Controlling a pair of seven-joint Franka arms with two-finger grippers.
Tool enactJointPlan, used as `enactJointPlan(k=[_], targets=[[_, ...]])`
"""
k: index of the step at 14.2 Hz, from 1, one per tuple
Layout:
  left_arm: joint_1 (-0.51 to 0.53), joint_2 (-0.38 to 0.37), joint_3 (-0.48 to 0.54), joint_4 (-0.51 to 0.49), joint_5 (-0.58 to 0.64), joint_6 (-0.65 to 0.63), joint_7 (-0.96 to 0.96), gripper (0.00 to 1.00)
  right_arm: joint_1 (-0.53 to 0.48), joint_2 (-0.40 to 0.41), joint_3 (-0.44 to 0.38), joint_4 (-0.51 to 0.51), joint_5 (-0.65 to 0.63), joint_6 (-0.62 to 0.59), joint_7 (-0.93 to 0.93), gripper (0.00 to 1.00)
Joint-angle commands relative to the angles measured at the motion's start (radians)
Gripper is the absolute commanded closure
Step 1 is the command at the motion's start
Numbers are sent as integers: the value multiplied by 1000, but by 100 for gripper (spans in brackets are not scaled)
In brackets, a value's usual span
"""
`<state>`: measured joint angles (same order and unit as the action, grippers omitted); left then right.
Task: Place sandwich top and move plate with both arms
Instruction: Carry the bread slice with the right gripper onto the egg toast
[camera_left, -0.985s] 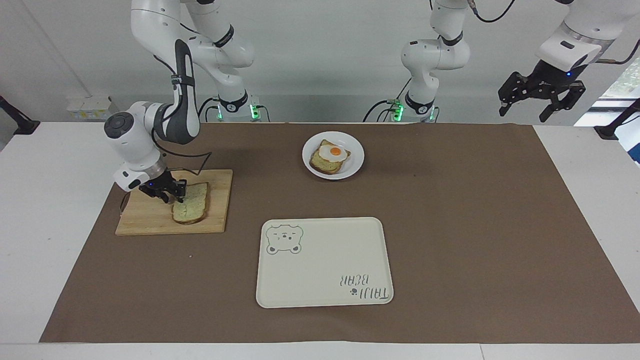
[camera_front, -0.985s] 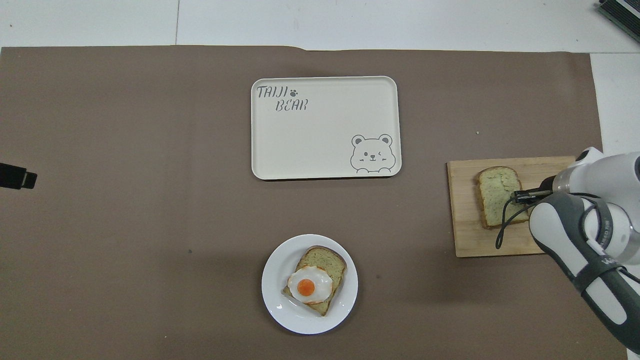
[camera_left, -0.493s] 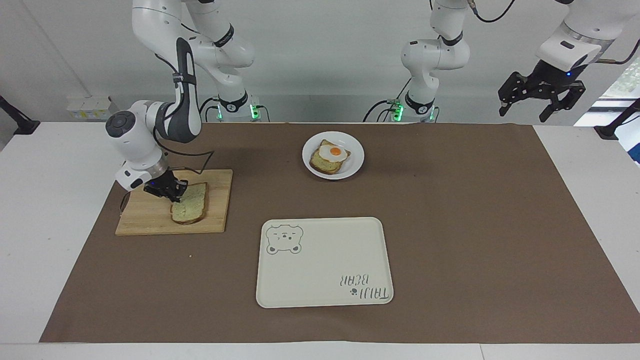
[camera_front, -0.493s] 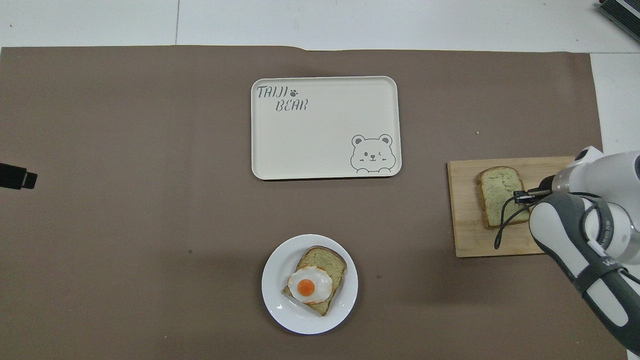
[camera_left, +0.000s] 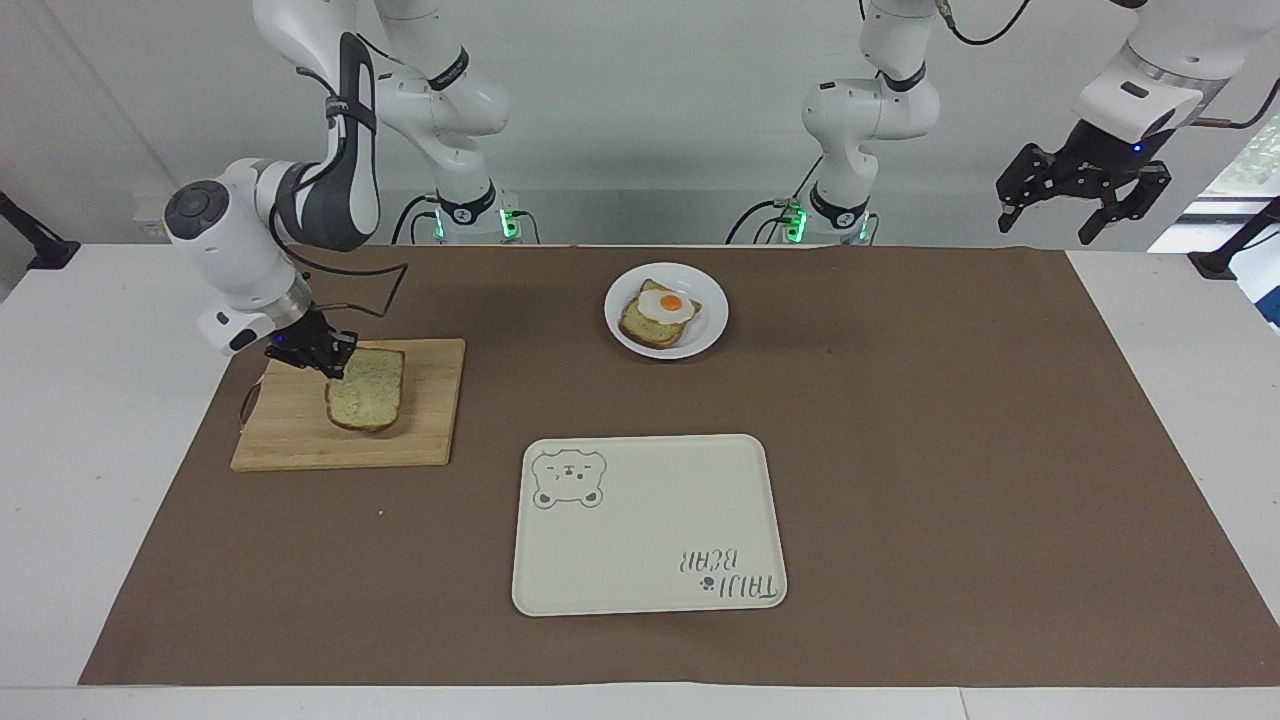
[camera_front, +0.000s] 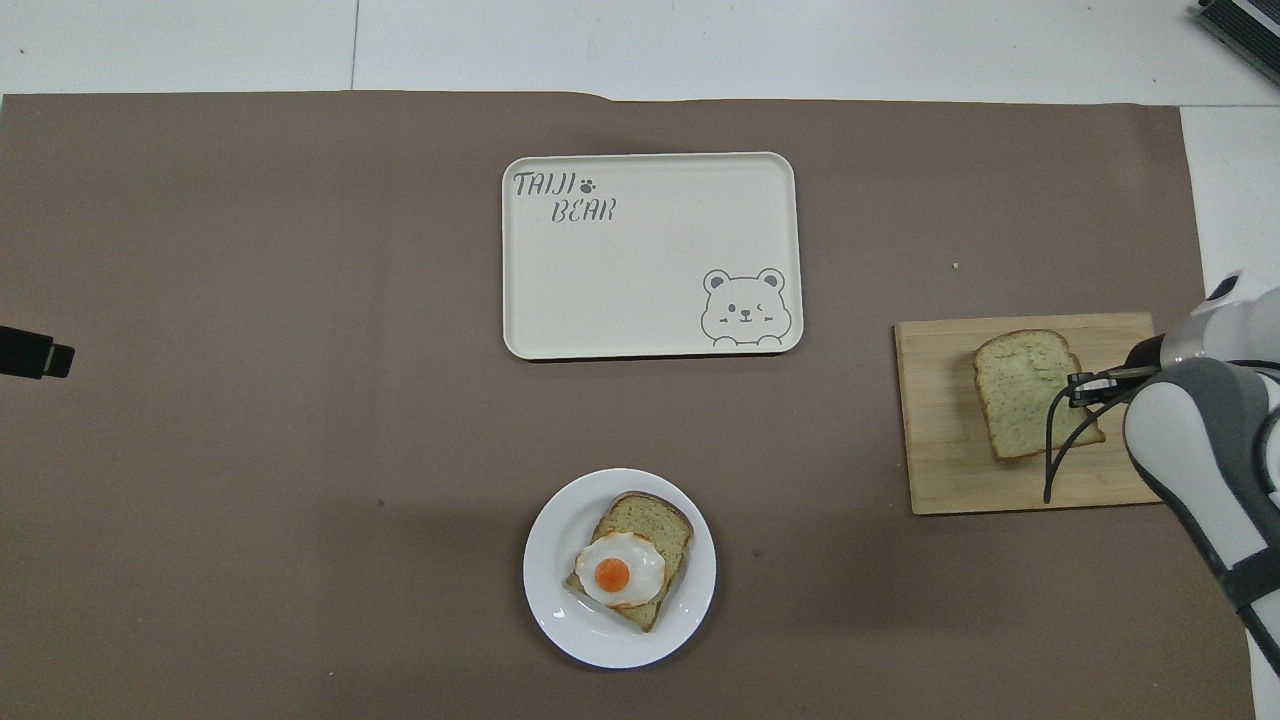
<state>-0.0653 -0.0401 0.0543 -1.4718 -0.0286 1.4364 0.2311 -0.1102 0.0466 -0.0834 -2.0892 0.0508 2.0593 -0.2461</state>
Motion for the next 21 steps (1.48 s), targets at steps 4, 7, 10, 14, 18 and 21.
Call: enactJointPlan(k=[4,7,10,14,18,21], targets=[[2,-23,-1,-24,-4,-5,-4,0,-5,-25,10,47,225,-136,-108,100],[2,-23,1,-24,-4,-5,-4,0,68,-37,14,29,267,-134,-107,100],[2,-23,-1,-24,-4,-5,-4,0,162,-42,16,14,320,-123,-38,100],[2,-23,-1,-24,-4,-5,-4,0,331,-102,16,-80,370,-18,101,100],[2,-23,-1,-24,-4,-5,-4,0,495,-108,16,-110,405,59,247,100],[2,-23,1,-24,-4,-5,-4,0,613,-132,16,-132,411,110,389,100]])
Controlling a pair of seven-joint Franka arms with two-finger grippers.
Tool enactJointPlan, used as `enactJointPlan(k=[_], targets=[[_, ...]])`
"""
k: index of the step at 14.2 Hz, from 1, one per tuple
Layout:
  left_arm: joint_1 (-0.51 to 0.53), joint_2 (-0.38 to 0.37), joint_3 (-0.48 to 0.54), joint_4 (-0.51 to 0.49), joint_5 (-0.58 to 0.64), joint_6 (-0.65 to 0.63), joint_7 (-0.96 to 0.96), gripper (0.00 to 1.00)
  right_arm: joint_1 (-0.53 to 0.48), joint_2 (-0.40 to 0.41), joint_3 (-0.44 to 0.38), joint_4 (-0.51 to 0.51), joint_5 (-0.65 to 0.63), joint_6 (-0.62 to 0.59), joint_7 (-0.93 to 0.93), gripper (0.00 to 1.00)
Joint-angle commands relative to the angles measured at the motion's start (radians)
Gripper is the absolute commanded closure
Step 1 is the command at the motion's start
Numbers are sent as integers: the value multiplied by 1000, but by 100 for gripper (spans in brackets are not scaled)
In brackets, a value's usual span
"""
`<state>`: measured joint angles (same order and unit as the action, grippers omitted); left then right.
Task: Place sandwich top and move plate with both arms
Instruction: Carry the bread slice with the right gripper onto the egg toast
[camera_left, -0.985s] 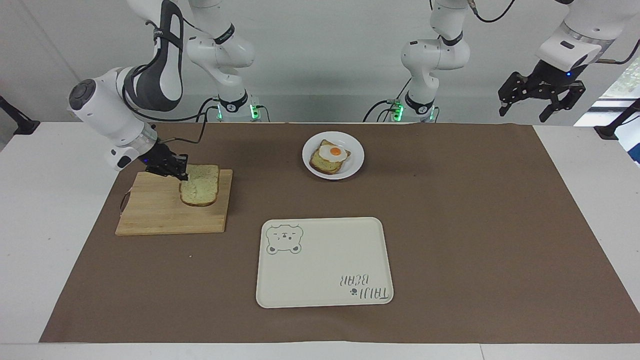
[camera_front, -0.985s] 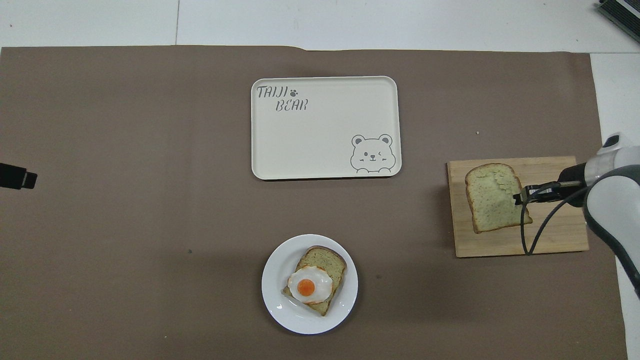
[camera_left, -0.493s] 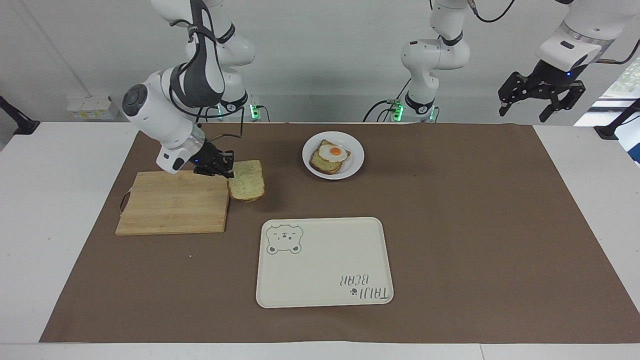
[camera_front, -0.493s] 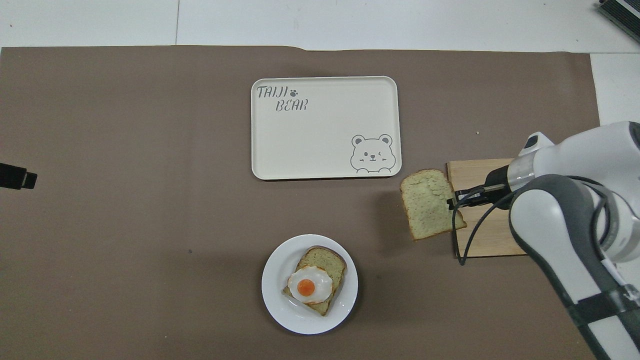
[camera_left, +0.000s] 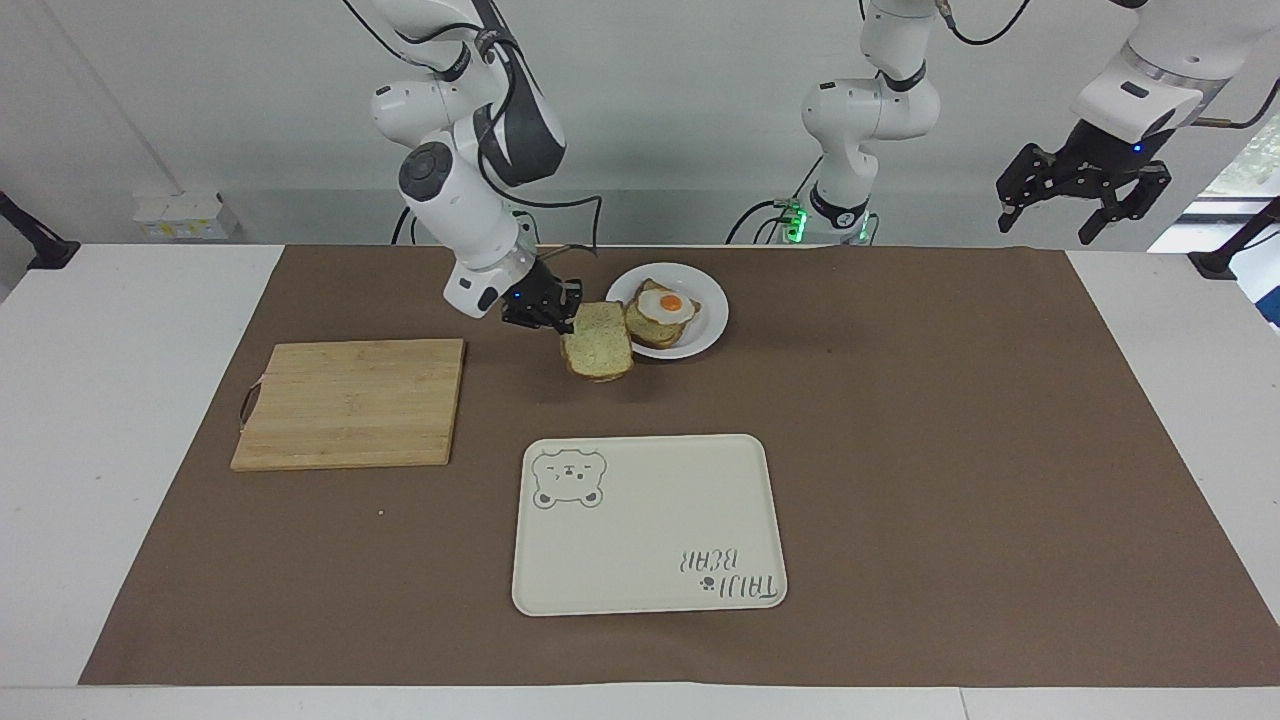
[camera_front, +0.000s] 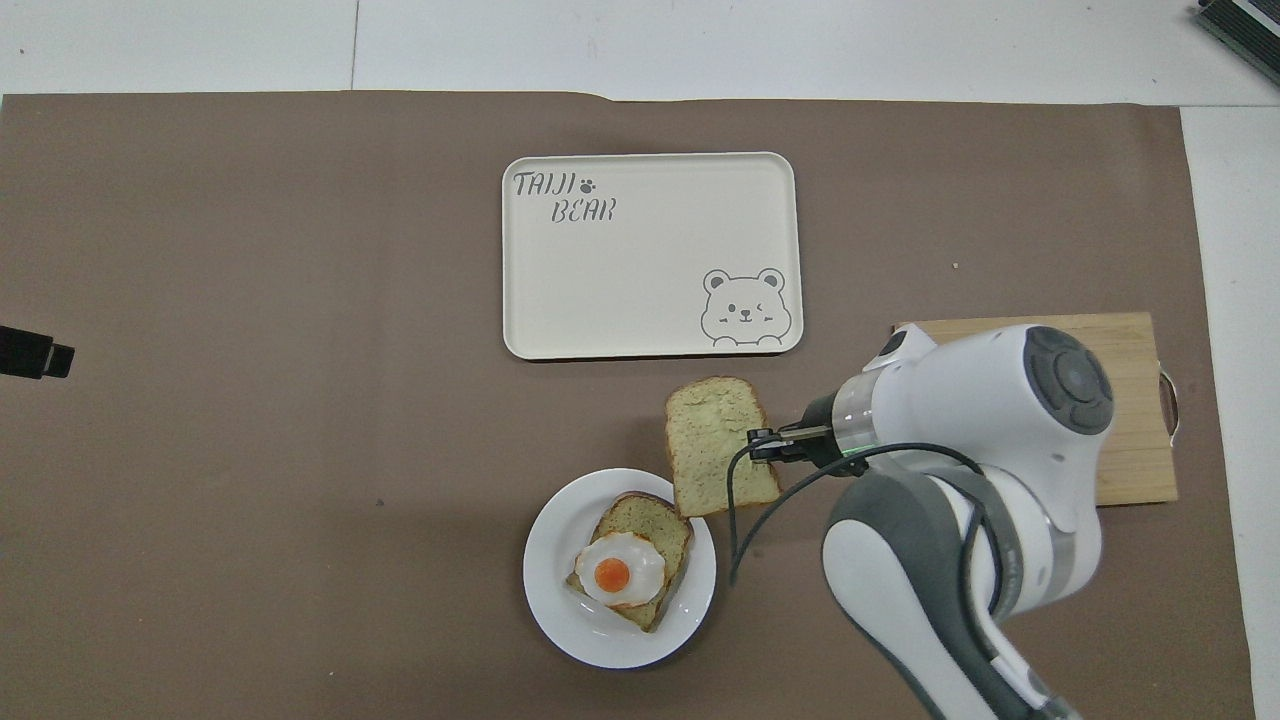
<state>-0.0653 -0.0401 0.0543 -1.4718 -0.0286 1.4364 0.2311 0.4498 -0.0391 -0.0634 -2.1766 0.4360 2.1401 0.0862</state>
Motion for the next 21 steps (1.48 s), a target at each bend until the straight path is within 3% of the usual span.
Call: enactJointPlan(k=[1,4,7,14,15,16,19,21], targets=[[2,-23,-1,-24,-4,-5,-4,0,73,-62,-4,-58,26,32,66,100],[2,-23,-1,-24,-4,-5,-4,0,163,-117,-1,-140,29,104,153,100],[2,-23,-1,-24,-4,-5,-4,0,265,-105,-1,-209,30,242,236,100],[2,-23,1,-24,-4,-5,-4,0,303,-67,-3,-301,70,357,244,100],[2,-23,1,-24,-4,-5,-4,0,302,-61,-3,-298,70,354,247,58],[2,-23,1,-24,-4,-5,-4,0,303,-50,-3,-283,72,356,265,1],[2,-24,1,-25,-4,-14,-4,0,291,-42,-10,-192,58,299,349,0],[4,-24,1,-25,-4,-19,-4,0,227,-42,-13,-119,35,213,348,0]])
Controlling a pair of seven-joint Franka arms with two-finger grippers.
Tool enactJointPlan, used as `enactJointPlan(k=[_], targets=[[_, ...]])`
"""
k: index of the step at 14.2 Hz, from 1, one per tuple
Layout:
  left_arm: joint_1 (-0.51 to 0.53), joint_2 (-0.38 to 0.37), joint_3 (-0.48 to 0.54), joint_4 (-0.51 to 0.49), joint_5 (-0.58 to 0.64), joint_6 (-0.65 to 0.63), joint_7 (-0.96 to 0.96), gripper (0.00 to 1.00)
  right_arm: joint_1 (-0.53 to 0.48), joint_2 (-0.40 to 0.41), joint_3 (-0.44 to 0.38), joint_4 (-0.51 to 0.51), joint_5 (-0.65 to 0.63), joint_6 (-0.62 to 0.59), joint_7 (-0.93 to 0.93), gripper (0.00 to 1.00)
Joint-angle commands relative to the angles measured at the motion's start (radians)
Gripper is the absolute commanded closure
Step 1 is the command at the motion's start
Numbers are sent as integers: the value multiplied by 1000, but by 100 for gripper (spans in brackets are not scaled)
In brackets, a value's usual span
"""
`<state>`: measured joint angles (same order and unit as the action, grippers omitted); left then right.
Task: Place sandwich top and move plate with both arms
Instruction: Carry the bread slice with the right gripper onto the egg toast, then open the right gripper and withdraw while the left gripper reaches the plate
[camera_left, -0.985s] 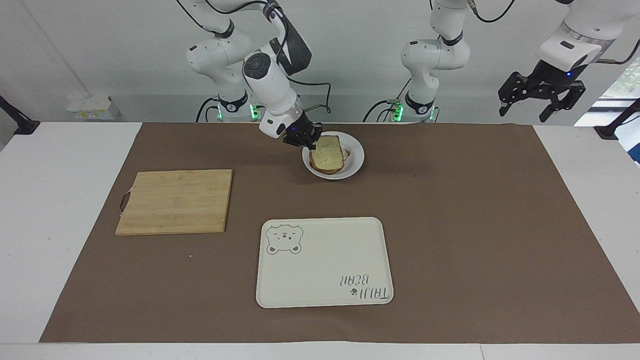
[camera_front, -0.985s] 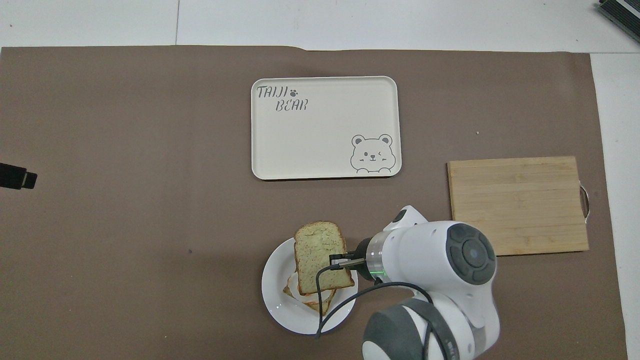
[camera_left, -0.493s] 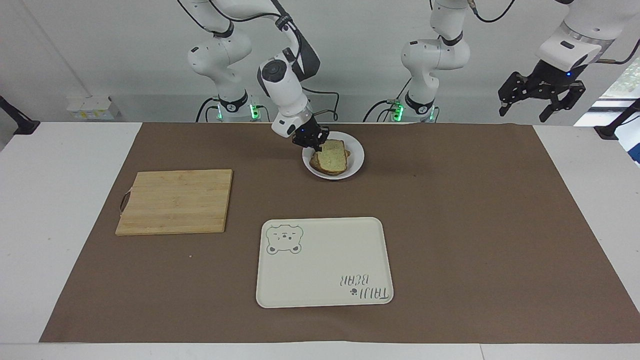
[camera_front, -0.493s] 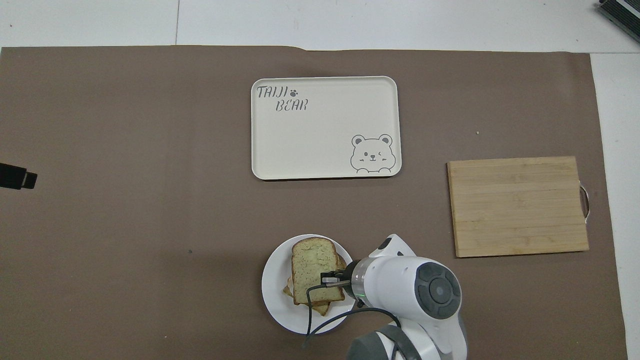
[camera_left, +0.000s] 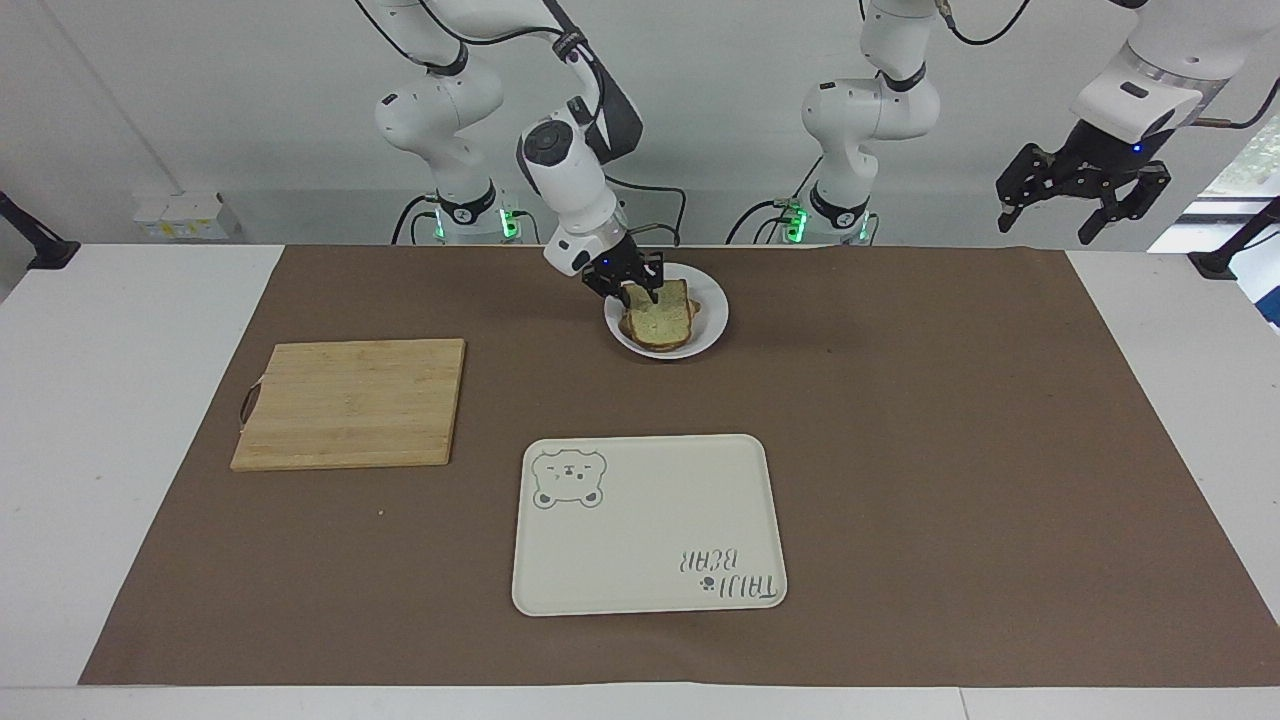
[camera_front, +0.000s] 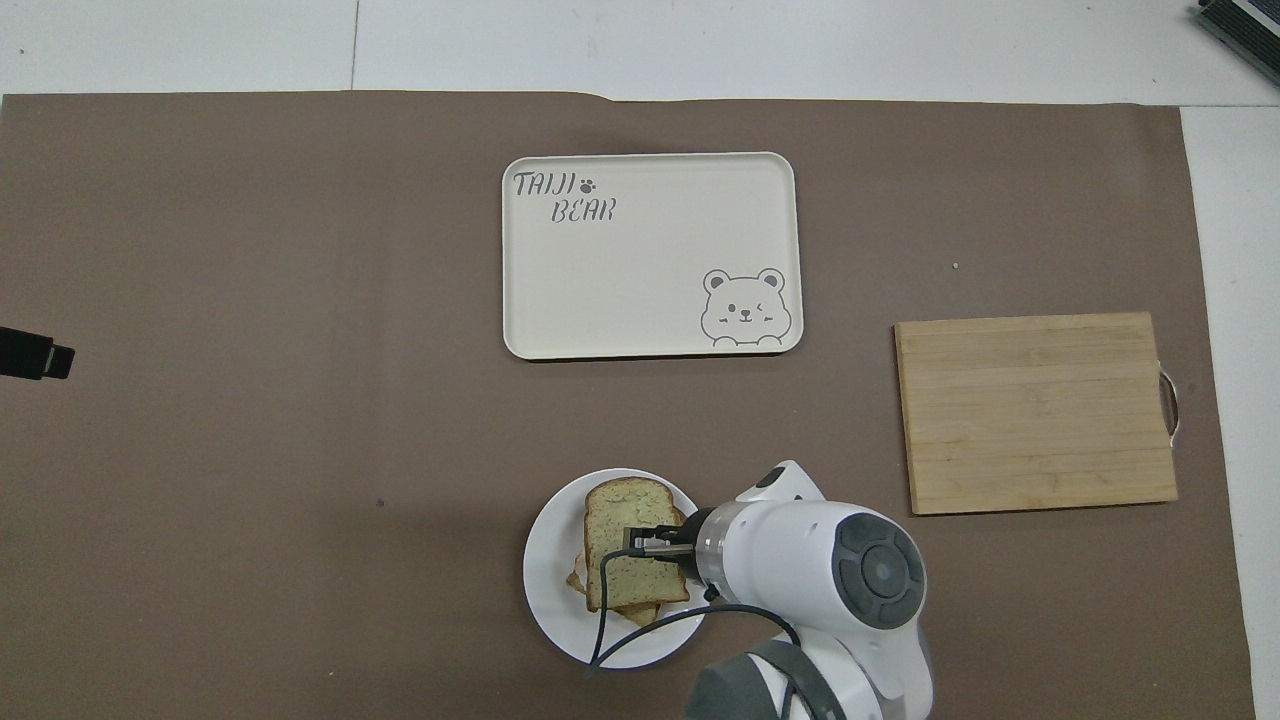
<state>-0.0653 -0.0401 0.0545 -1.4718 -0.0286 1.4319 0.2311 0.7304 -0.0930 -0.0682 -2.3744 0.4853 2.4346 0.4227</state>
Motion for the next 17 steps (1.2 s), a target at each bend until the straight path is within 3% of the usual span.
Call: enactJointPlan(k=[1,5,8,11,14,17], targets=[[4,-24,1,-25,-4,-28,-4,0,-80,12,-7,119,-58,-129,11,0],[4,-55,4,-80,-48,-28,7,0,-192,30,-5,286,-200,-316,1,0],[4,-113,4,-207,-154,28,5,0,-265,36,-5,391,-322,-417,-7,0],[-4,-211,2,-437,-201,242,-3,0,-356,45,-10,495,-425,-550,-121,0],[-39,-215,-1,-583,-304,332,0,0,-521,50,-10,570,-448,-641,-348,0],[-93,-218,-4,-753,-437,568,-1,0,-667,47,-12,581,-481,-648,-526,0]])
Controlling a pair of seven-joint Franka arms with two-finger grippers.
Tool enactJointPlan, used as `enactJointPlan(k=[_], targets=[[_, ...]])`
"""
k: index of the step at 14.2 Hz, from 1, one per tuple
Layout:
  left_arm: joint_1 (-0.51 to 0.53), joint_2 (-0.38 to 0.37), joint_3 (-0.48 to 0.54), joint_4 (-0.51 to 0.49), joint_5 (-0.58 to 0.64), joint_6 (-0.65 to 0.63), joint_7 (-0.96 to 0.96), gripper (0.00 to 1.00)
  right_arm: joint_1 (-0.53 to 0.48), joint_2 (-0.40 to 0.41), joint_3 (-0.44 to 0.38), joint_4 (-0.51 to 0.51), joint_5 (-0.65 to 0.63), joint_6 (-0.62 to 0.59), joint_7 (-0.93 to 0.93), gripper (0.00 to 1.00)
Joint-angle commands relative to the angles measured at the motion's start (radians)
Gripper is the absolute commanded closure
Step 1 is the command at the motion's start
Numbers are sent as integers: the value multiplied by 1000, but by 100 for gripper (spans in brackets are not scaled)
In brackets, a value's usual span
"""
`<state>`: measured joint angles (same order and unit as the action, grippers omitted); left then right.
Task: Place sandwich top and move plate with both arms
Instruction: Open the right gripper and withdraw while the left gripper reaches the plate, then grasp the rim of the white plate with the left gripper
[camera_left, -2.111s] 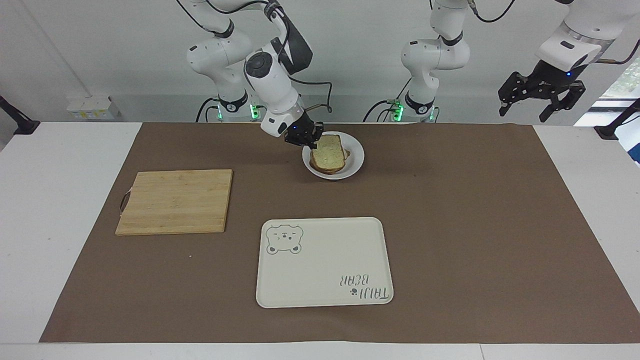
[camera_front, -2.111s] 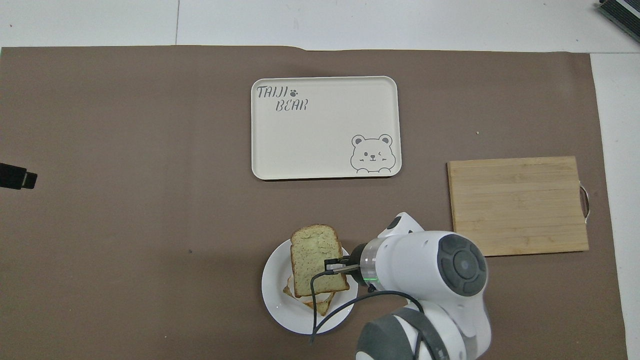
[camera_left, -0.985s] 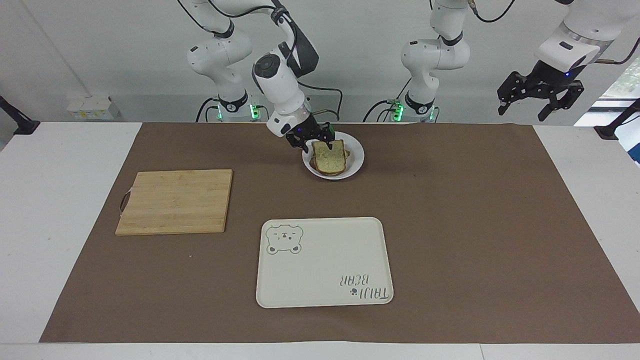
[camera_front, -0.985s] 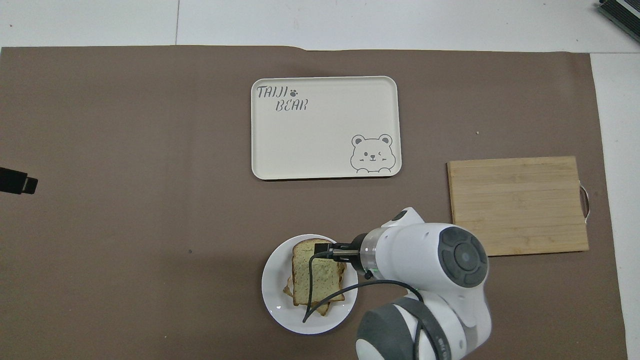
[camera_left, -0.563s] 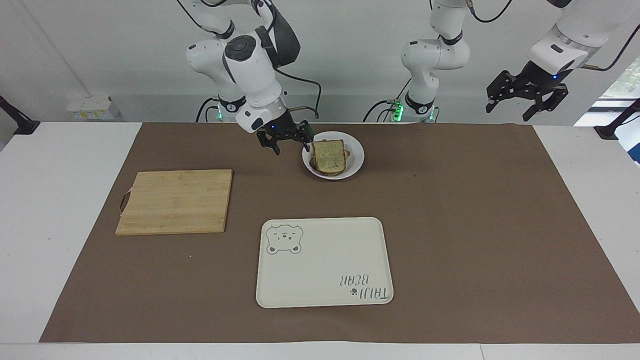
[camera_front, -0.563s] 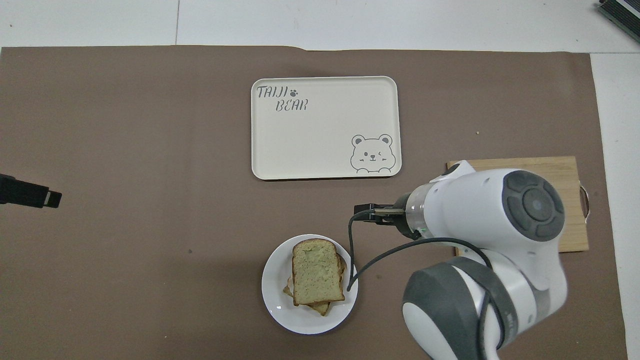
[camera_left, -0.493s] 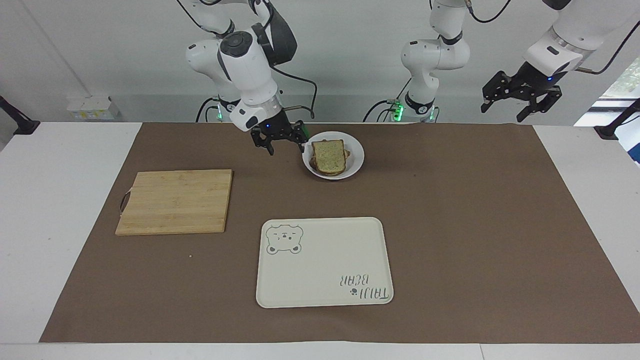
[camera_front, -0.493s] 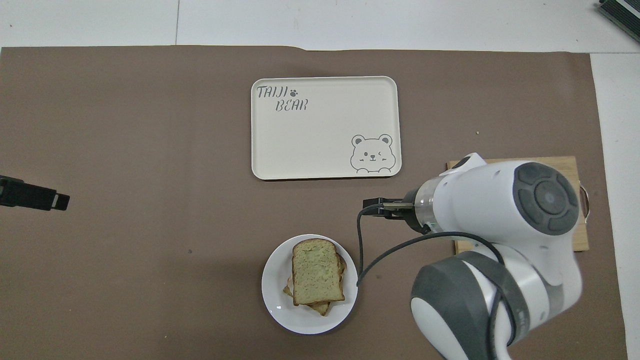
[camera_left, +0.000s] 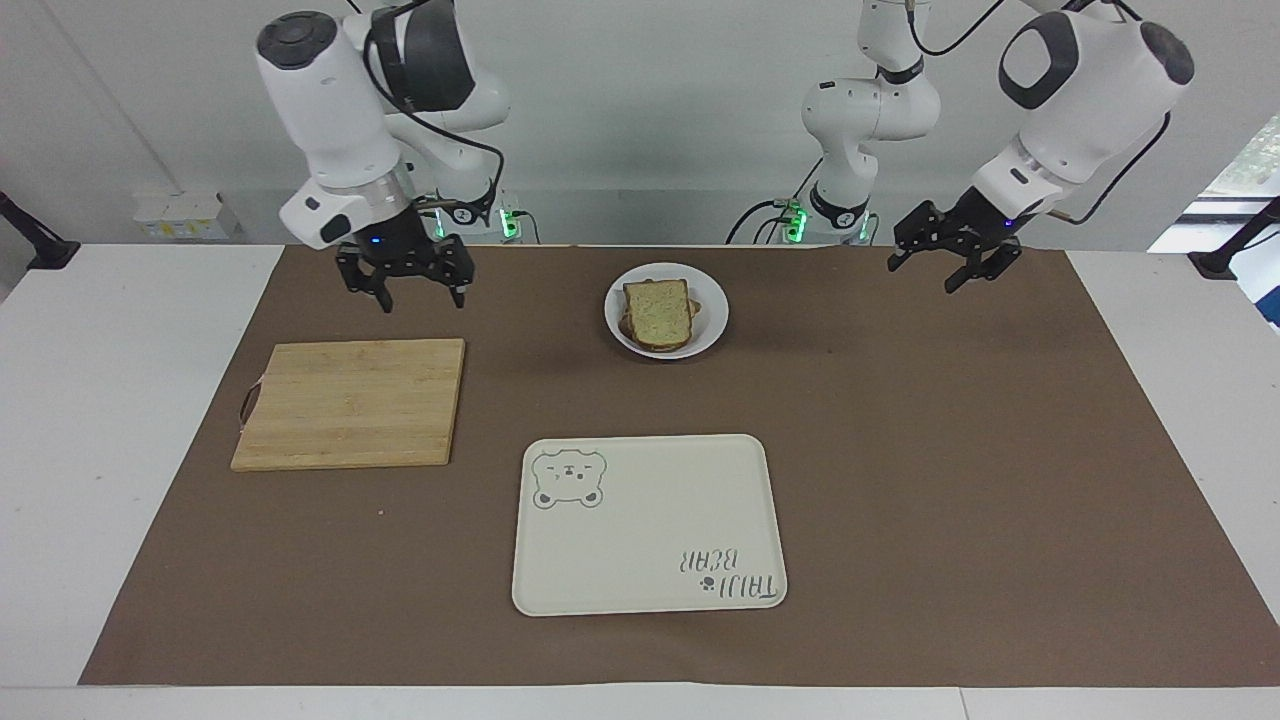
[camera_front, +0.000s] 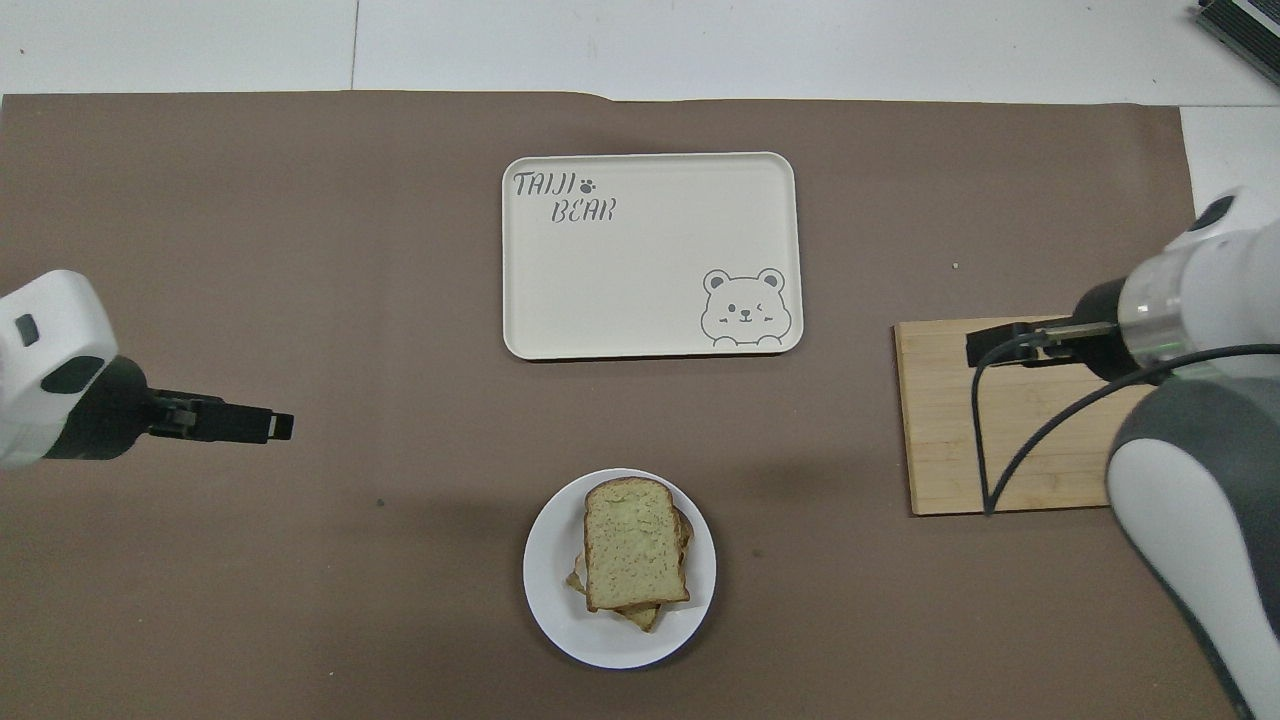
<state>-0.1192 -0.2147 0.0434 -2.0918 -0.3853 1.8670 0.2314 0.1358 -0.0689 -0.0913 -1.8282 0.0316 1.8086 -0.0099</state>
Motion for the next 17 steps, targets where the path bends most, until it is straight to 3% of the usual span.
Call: enactJointPlan(k=[1,4,7,12,17], targets=[[-72,-43,7,-186,-145,200,5,0,-106,21,12,46,-30,-23,-126,0],[-213,-34,7,-318,-275,418,5,0,-140,30,12,131,-45,-125,-99,0],[-336,-2,7,-421,-403,601,90,0,-146,26,12,142,-45,-164,-27,0],[-405,34,7,-500,-517,616,174,0,-160,21,19,151,-32,-182,-27,0],[-513,87,7,-528,-633,659,174,0,-232,32,91,253,-44,-316,-16,0]])
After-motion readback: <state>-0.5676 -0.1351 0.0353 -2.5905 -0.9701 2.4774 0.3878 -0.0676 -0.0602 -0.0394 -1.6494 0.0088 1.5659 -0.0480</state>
